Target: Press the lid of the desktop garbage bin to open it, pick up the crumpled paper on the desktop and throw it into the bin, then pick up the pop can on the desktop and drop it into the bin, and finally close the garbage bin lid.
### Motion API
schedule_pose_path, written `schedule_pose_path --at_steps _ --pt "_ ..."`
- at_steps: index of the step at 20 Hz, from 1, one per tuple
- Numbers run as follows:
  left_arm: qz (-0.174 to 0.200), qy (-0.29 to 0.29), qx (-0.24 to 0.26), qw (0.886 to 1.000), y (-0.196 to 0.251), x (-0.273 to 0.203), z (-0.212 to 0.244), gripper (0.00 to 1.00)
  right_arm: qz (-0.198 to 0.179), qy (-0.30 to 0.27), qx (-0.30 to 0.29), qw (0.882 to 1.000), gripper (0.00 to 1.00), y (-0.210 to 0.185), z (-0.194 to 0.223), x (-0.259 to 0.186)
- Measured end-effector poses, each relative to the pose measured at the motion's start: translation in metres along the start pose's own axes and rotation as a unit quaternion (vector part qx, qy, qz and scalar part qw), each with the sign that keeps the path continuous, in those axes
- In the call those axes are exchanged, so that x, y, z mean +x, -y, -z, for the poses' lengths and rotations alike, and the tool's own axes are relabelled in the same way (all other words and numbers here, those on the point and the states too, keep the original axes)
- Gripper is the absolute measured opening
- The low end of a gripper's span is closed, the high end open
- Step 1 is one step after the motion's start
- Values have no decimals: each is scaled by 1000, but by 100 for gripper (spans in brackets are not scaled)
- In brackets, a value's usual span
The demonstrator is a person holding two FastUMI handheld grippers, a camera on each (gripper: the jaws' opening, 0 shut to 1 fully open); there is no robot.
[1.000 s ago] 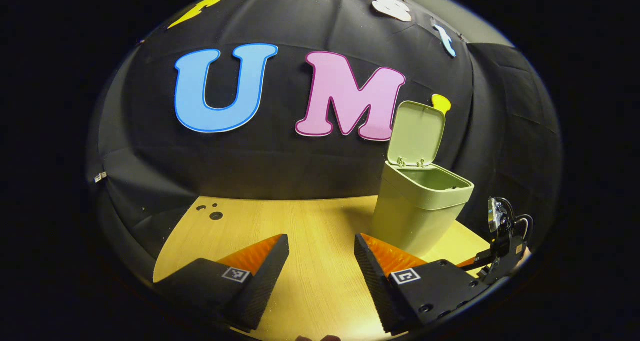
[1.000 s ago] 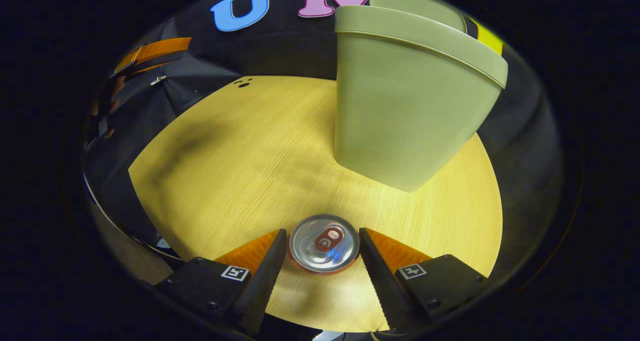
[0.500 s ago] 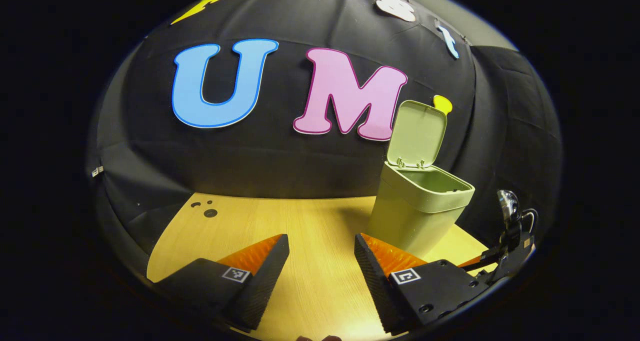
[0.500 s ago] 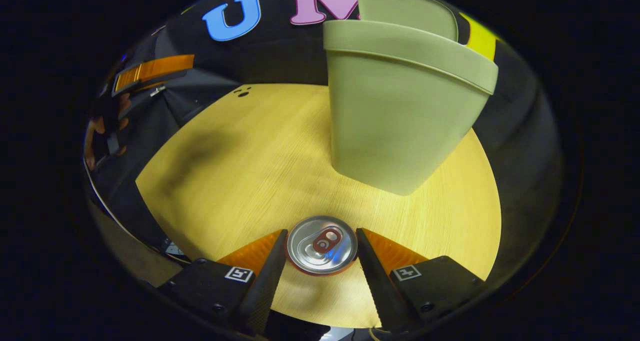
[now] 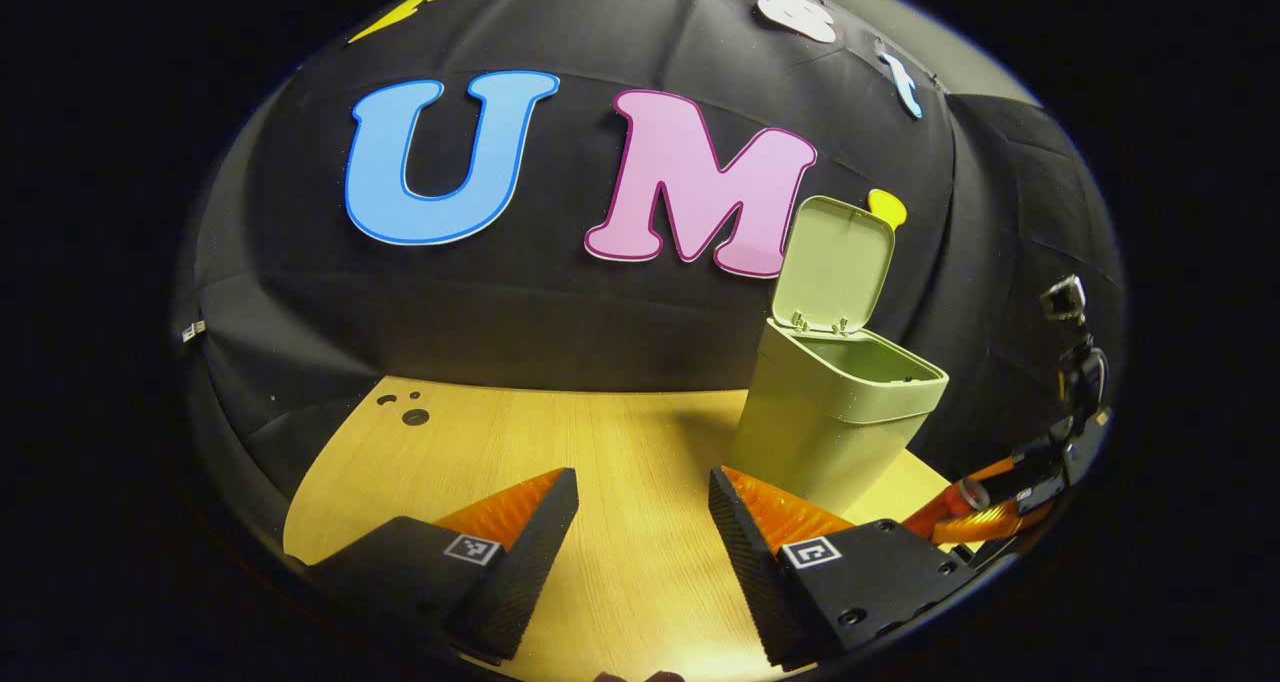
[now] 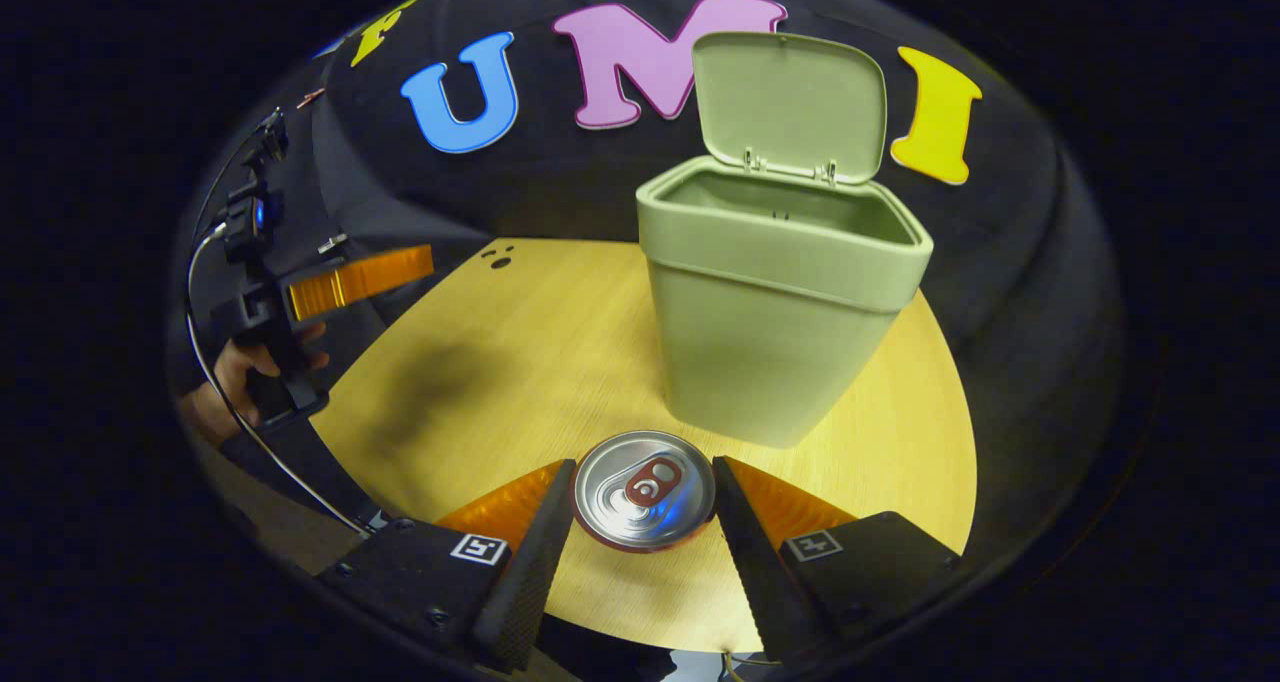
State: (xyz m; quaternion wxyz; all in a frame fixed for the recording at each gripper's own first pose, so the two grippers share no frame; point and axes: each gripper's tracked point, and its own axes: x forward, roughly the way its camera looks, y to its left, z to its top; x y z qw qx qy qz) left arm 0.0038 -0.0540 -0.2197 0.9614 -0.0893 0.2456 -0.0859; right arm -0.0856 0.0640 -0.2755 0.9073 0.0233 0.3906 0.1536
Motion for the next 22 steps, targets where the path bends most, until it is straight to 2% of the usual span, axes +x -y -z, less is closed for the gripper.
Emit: schedule_pose_path --at_steps 6,10,17,22 --pt "-1 0 -3 1000 -2 -2 2 87 -15 67 -25 997 85 -5 -89 -32" --pt "-2 0 -4 1000 -4 -2 2 87 -18 111 -20 993 85 4 -144 -43" --pt "-7 -2 -5 1000 -9 -4 5 87 45 145 -17 988 84 65 -201 -32" --pt "-12 -8 -6 1000 -14 -5 9 87 102 118 -4 988 84 115 -199 1"
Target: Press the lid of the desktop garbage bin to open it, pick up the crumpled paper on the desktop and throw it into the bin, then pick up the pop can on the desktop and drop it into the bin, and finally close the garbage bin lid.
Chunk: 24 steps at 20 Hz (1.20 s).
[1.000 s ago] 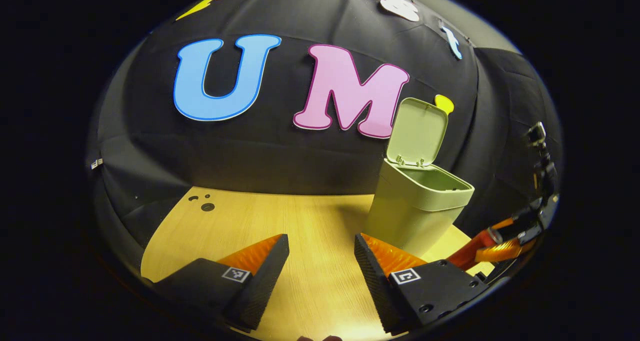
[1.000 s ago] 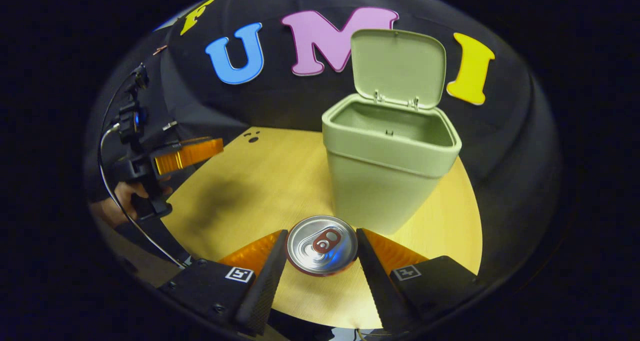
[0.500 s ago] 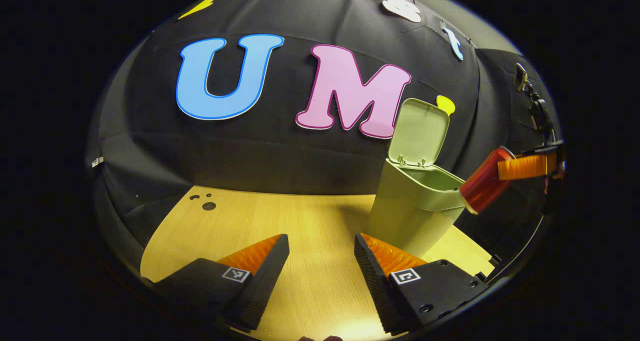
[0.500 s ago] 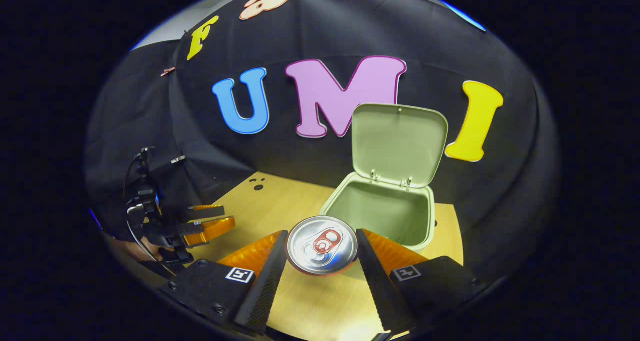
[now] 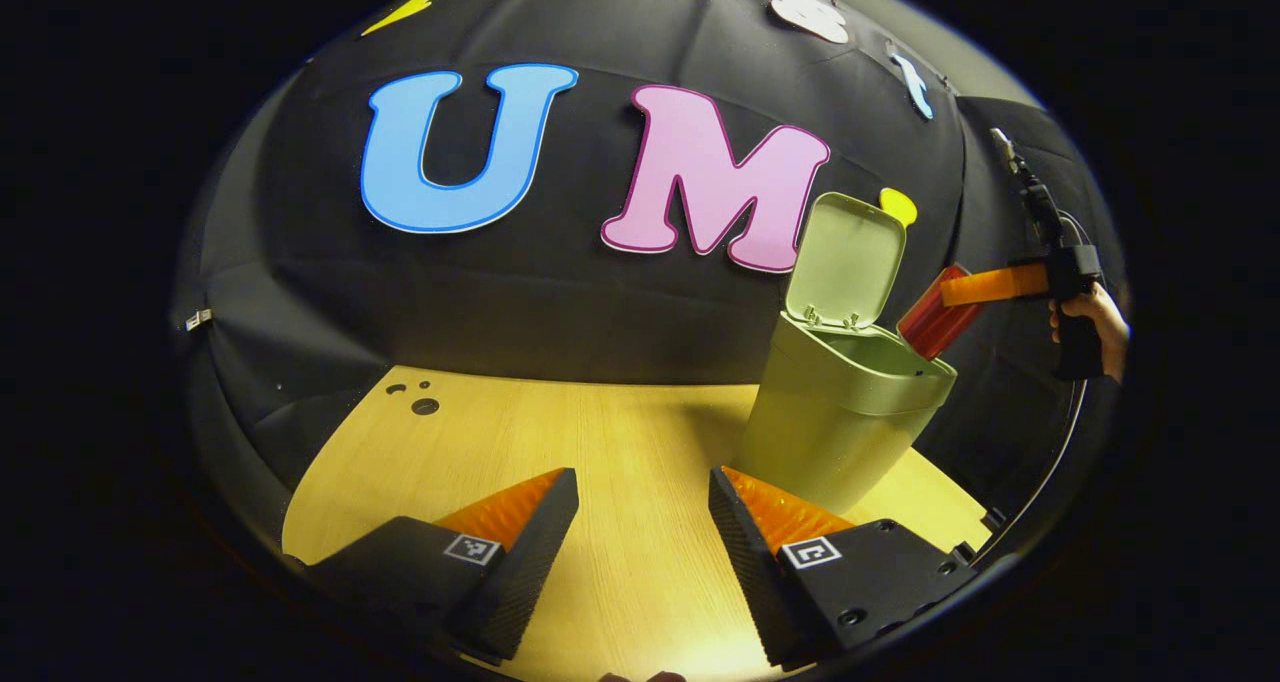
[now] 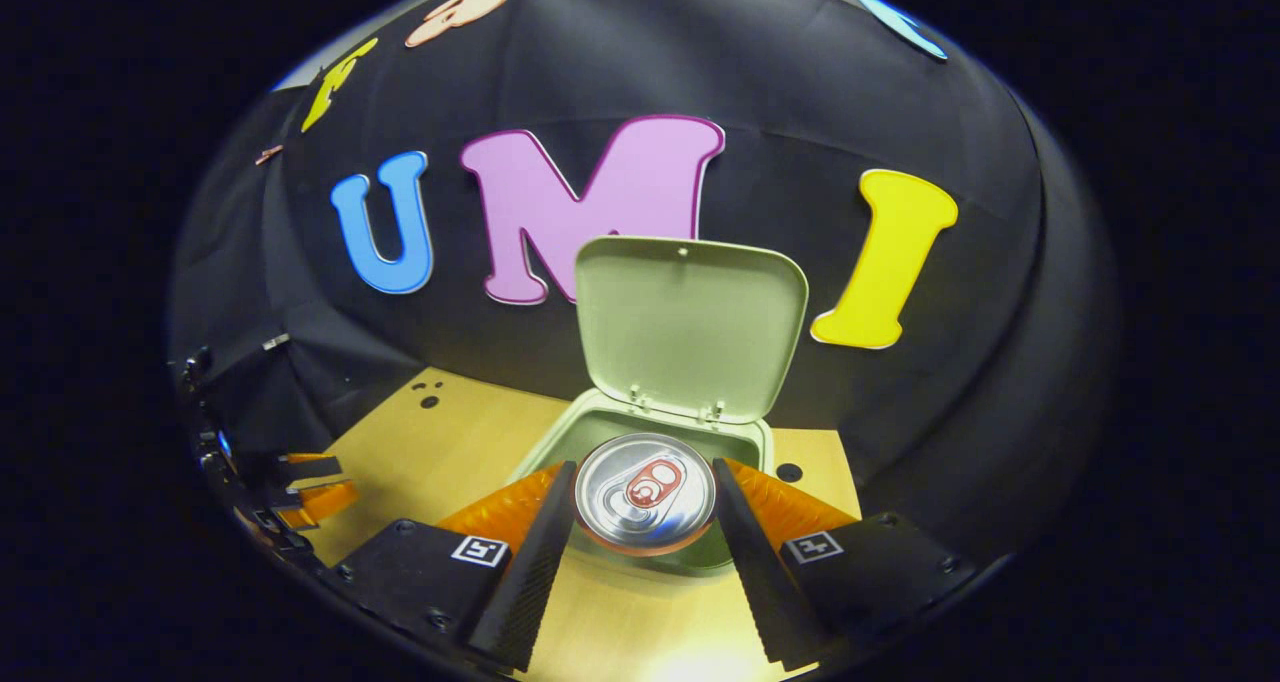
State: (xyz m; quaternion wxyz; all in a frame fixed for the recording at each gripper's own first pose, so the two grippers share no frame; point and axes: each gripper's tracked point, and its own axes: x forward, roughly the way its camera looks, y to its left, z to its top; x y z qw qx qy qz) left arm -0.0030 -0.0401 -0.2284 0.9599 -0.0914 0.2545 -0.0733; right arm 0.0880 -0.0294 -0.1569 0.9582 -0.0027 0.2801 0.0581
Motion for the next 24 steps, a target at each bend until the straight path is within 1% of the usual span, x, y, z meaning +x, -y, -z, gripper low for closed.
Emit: schedule_pose_path --at_steps 4,9,11,13,19,24 --pt "-7 -2 -1 1000 -5 0 1 87 18 -35 -4 999 85 12 17 27" --pt "-19 -3 -9 1000 -11 -1 3 87 22 -99 8 995 85 15 55 58" --pt "-27 -3 -10 1000 -15 -1 2 87 24 -115 18 993 85 16 66 66" --pt "-33 -3 -15 999 -18 -2 3 87 20 -123 25 992 86 16 71 71" --pt "-45 -3 -21 999 -23 -3 4 87 10 -137 10 991 86 9 81 79" --pt "-49 0 -20 999 -21 -5 4 87 5 -132 15 991 84 7 79 78"
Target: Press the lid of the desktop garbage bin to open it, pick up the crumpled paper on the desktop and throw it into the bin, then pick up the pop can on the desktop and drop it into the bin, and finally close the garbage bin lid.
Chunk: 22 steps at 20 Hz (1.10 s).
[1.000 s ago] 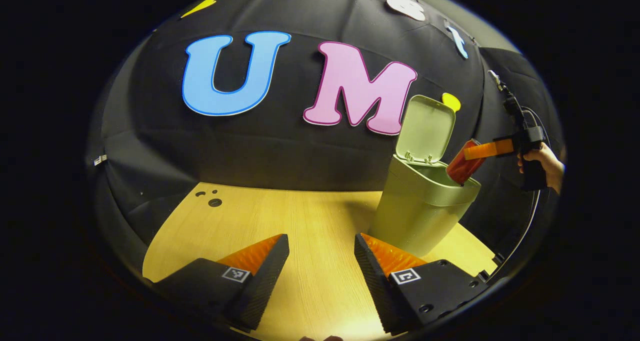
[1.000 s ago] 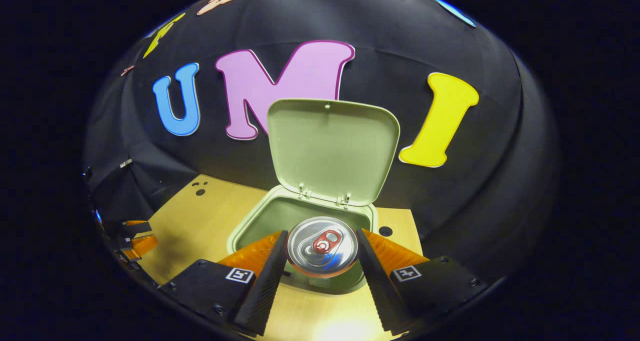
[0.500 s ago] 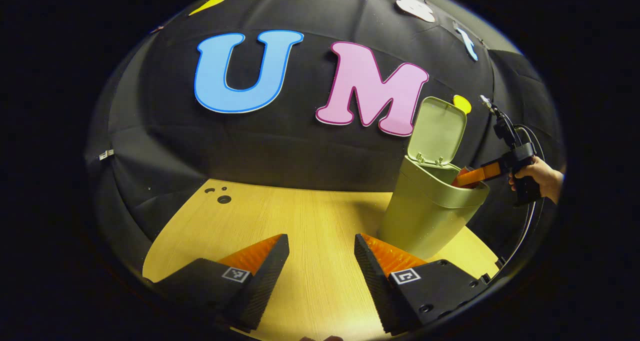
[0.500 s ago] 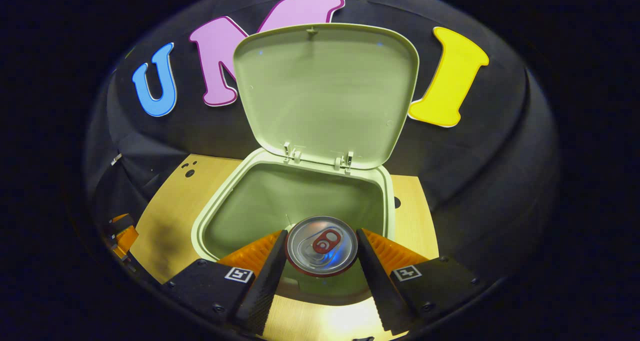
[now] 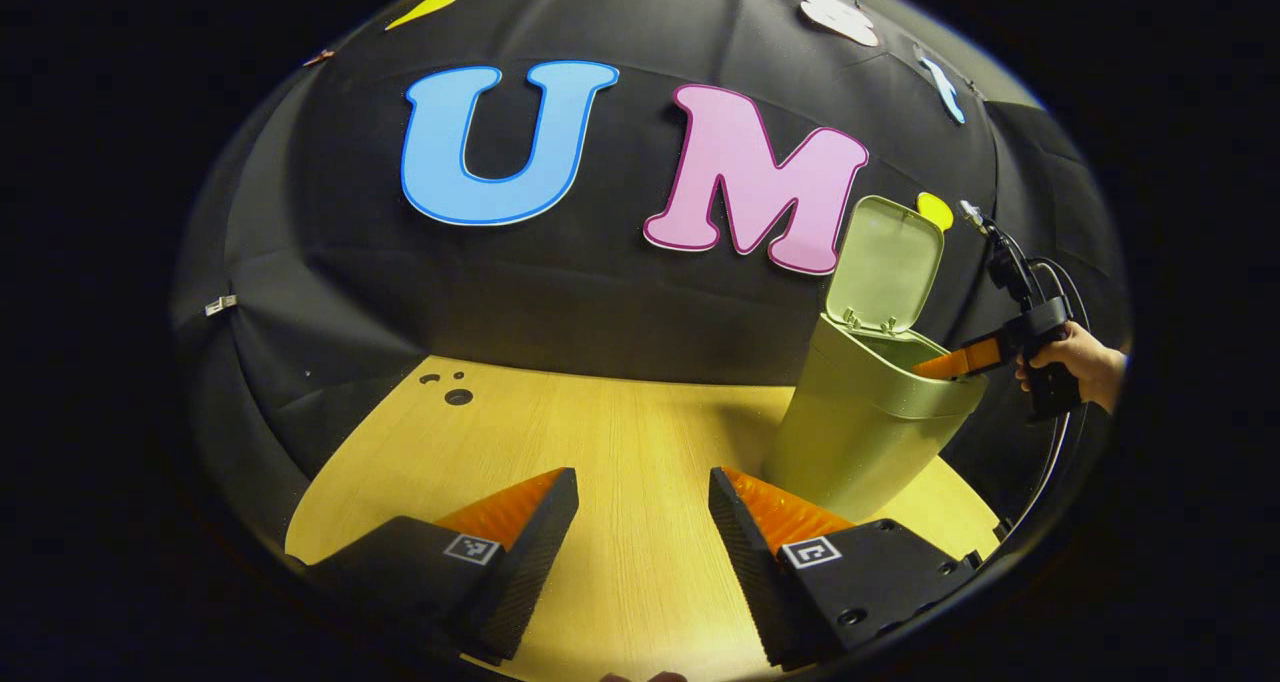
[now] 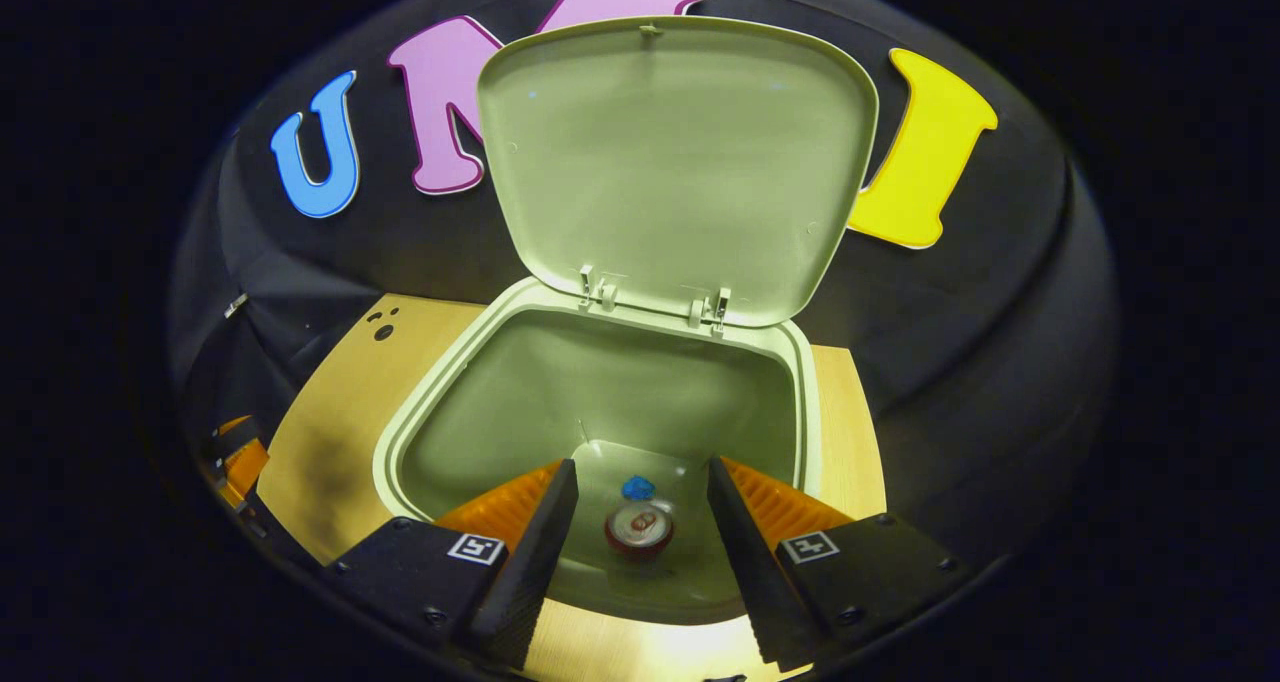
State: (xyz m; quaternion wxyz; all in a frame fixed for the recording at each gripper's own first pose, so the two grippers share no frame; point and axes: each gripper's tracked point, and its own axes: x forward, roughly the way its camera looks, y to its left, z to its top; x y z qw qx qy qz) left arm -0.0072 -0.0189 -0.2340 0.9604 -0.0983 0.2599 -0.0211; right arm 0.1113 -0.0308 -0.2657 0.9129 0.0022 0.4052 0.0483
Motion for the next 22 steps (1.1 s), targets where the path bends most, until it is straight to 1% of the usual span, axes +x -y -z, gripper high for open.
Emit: schedule_pose_path --at_steps 5,8,11,14,18,20,22 --pt "0 0 0 1000 3 -8 1 87 -22 58 16 998 84 -13 -32 -27" --pt "6 -2 4 1000 8 -13 5 87 -23 103 18 994 89 -14 -58 -47" --pt "-5 -6 4 1000 8 -18 8 87 -21 150 12 988 92 -16 -81 -61" --pt "-30 -1 -4 1000 6 -28 10 87 -22 205 -9 978 93 -20 -109 -74" --pt "-74 -6 -16 997 5 -47 17 87 -1 286 -52 957 94 -16 -157 -92" --pt "-86 -9 -26 996 7 -57 22 87 3 319 -55 946 94 -14 -183 -101" --pt "-92 -15 -29 995 12 -62 28 87 5 348 -44 936 94 -10 -209 -109"
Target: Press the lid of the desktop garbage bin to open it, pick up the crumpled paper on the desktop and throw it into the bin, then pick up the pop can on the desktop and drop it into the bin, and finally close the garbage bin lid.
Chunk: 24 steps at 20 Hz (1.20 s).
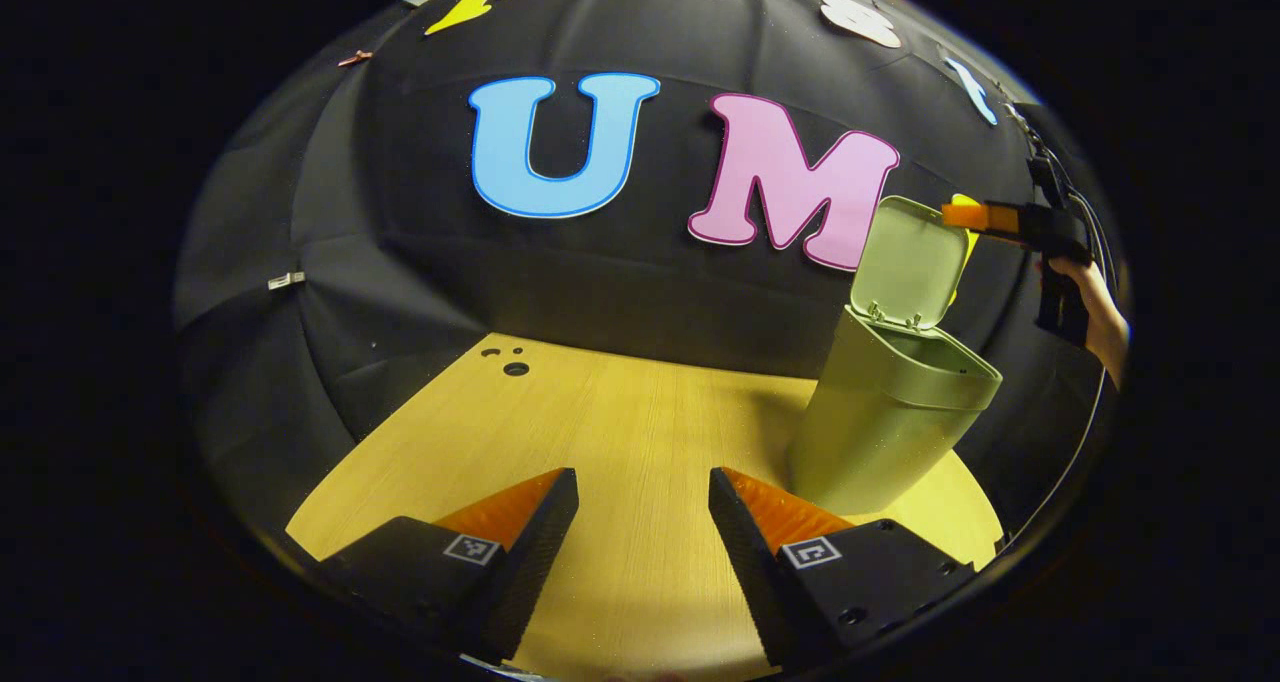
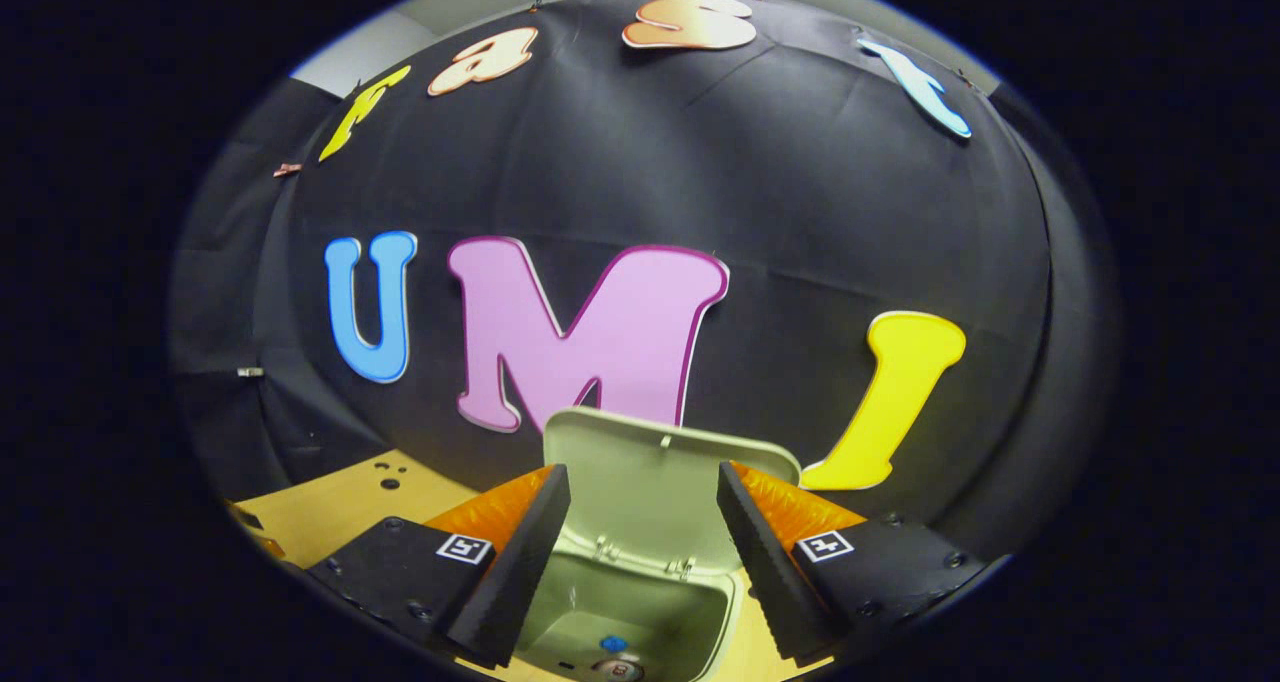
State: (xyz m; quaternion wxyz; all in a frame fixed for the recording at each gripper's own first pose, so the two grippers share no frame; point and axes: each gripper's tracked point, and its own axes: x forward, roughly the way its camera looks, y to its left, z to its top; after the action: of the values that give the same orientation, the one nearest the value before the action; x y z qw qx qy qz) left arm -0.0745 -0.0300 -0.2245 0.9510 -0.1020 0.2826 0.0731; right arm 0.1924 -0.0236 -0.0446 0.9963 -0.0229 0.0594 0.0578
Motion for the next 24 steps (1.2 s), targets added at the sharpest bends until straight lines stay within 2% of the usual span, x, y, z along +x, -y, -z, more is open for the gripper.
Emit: schedule_pose_path --at_steps 6,10,12,18,24 --pt "-4 -4 5 1000 5 -12 3 87 42 31 21 998 96 26 -27 41" --pt "-8 0 12 1000 -1 -19 -1 87 62 9 32 998 96 35 -11 66" --pt "-10 0 16 1000 -4 -22 -2 87 58 -10 34 998 96 33 1 71" --pt "1 4 24 1000 -12 -22 -9 87 52 -29 64 996 96 26 7 55" --pt "35 16 39 999 -6 -12 -22 87 35 -63 58 996 96 11 20 16"
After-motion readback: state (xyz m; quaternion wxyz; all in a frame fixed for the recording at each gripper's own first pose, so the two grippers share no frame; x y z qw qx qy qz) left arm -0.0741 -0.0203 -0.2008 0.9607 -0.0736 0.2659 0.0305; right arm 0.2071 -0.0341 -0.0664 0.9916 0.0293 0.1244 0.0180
